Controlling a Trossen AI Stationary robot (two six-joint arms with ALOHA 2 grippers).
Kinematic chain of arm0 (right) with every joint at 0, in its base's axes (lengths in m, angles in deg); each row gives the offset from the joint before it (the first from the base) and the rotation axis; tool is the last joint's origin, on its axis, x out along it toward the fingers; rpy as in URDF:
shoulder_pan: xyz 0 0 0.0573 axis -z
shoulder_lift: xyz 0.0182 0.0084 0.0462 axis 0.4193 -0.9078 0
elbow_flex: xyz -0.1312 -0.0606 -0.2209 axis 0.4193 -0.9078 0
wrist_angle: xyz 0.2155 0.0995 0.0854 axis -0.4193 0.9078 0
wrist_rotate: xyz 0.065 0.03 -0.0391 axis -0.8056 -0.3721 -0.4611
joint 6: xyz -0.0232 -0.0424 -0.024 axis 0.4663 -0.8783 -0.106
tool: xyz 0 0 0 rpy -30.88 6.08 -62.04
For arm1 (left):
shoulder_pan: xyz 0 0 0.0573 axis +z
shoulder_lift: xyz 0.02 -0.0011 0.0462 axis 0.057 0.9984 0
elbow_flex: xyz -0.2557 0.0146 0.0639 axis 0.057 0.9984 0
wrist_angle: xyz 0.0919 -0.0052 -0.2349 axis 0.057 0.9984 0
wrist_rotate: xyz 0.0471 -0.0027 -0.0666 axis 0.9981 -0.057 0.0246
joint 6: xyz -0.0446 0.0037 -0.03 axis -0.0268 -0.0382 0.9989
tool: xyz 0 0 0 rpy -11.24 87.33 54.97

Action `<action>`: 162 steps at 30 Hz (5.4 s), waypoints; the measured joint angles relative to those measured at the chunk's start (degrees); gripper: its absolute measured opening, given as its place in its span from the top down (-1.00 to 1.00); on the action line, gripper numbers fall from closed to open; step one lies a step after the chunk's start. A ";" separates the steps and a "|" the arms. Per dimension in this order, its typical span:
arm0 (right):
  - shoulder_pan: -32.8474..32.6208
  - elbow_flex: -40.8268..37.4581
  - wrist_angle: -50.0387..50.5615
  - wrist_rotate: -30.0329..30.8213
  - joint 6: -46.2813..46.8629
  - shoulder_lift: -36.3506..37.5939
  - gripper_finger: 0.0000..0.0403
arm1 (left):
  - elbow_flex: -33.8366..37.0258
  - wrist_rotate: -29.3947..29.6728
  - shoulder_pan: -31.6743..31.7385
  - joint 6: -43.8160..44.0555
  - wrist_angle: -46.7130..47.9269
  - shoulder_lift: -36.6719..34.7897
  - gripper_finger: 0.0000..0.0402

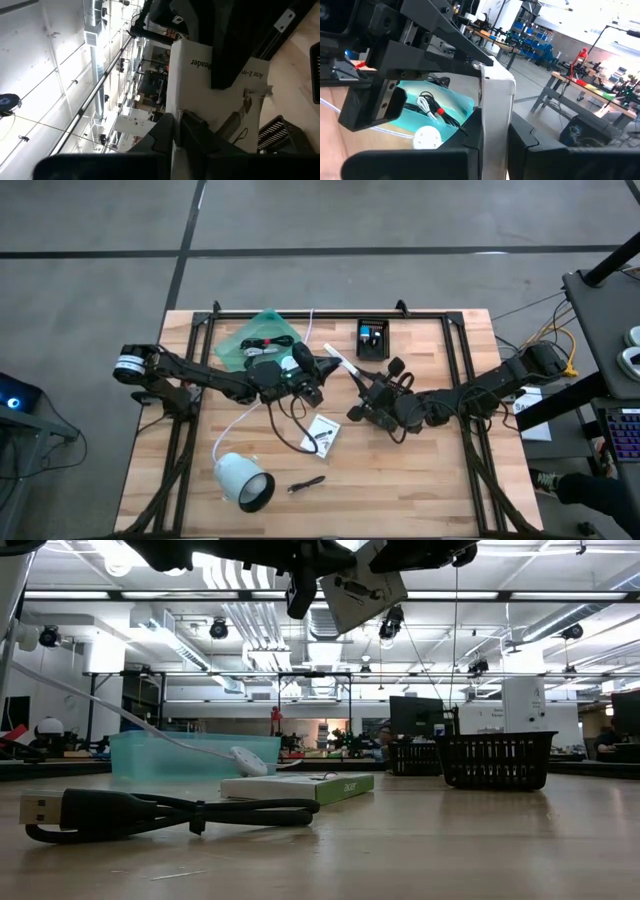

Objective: Pick and place items into bin
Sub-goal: Put the left white card reader box into the bottom black bin, then put the white card reader box into the bottom black bin

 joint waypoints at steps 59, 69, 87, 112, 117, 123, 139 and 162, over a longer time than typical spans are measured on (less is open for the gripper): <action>-0.89 25.61 105.49 -37.54 70.10 -0.59 0.85 | 11.32 12.93 -0.72 24.21 19.07 -16.98 0.11; 1.90 29.38 108.06 -37.64 64.10 -9.59 0.85 | 11.85 12.94 -0.72 24.21 19.04 -16.96 0.11; 4.26 29.03 108.57 -36.27 61.35 -14.58 0.59 | 12.02 12.94 -0.72 24.21 19.07 -16.94 0.11; 0.47 30.51 103.21 -26.26 58.41 -15.34 0.20 | 12.79 13.10 -0.63 27.16 21.81 -16.92 0.11; -2.69 30.44 88.25 -27.58 40.24 -15.34 0.22 | 12.90 13.33 -0.63 27.92 23.38 -16.92 0.11; -3.74 28.54 64.92 -41.48 20.61 -15.75 0.22 | 12.97 16.28 -0.63 32.94 26.24 -16.98 0.11; -1.56 28.08 55.45 -50.26 0.20 -29.98 0.23 | 13.14 24.88 -0.63 37.58 34.21 -21.33 0.11; 3.81 30.80 53.07 -62.26 -12.79 -35.34 0.45 | 17.40 25.51 -0.63 37.65 34.15 -22.41 0.11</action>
